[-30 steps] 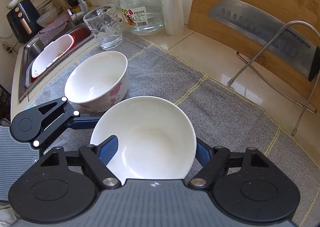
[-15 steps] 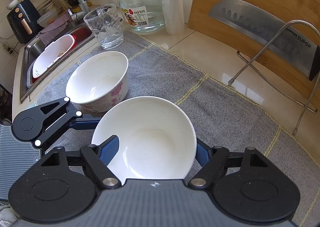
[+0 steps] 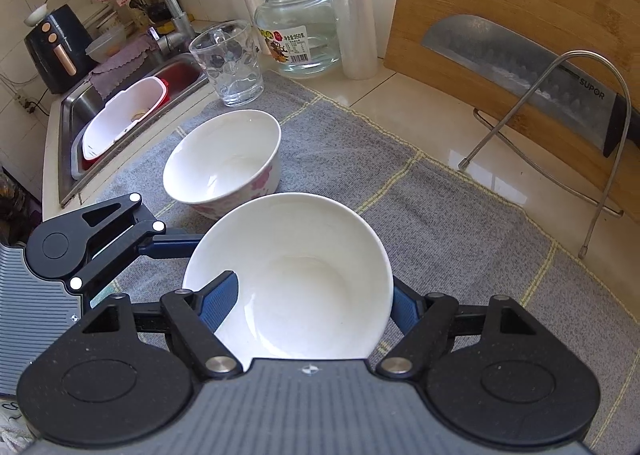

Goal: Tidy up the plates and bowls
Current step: 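Carry the pink-flowered bowl with the right tool and lower it into the white bowl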

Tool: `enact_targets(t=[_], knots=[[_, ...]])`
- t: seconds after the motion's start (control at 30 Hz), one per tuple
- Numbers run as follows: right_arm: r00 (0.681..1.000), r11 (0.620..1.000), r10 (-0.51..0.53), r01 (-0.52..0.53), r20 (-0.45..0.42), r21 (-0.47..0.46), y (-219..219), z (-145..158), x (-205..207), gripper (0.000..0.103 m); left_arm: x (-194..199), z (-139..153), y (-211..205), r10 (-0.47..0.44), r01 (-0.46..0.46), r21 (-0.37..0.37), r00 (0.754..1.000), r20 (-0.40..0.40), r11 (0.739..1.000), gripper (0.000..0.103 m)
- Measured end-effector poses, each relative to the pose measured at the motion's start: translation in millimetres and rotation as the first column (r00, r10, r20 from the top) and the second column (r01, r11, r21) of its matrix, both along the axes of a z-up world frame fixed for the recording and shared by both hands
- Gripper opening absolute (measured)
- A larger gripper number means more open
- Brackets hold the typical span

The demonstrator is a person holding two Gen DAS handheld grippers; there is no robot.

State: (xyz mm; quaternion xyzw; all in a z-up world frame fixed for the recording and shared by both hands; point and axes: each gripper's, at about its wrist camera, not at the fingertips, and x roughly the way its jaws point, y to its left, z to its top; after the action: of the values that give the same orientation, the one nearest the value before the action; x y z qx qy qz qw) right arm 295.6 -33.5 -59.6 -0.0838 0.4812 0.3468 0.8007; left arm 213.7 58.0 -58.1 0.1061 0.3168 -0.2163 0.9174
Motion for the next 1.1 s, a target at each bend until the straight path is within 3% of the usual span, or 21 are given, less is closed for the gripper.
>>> enact_targets(t=[0.57, 1.1], knots=[[1.0, 0.998, 0.002, -0.004, 0.031, 0.07, -27, 36, -66, 0.083, -64, 24, -17, -0.011, 0.01, 0.012, 1.0, 0.018, 1.0, 0.087], [0.999, 0.996, -0.01, 0.007, 0.036, 0.084, -60, 48, -119, 0.083, -111, 36, -37, -0.046, 0.046, -0.001, 0.999, -0.006, 0.999, 0.087]])
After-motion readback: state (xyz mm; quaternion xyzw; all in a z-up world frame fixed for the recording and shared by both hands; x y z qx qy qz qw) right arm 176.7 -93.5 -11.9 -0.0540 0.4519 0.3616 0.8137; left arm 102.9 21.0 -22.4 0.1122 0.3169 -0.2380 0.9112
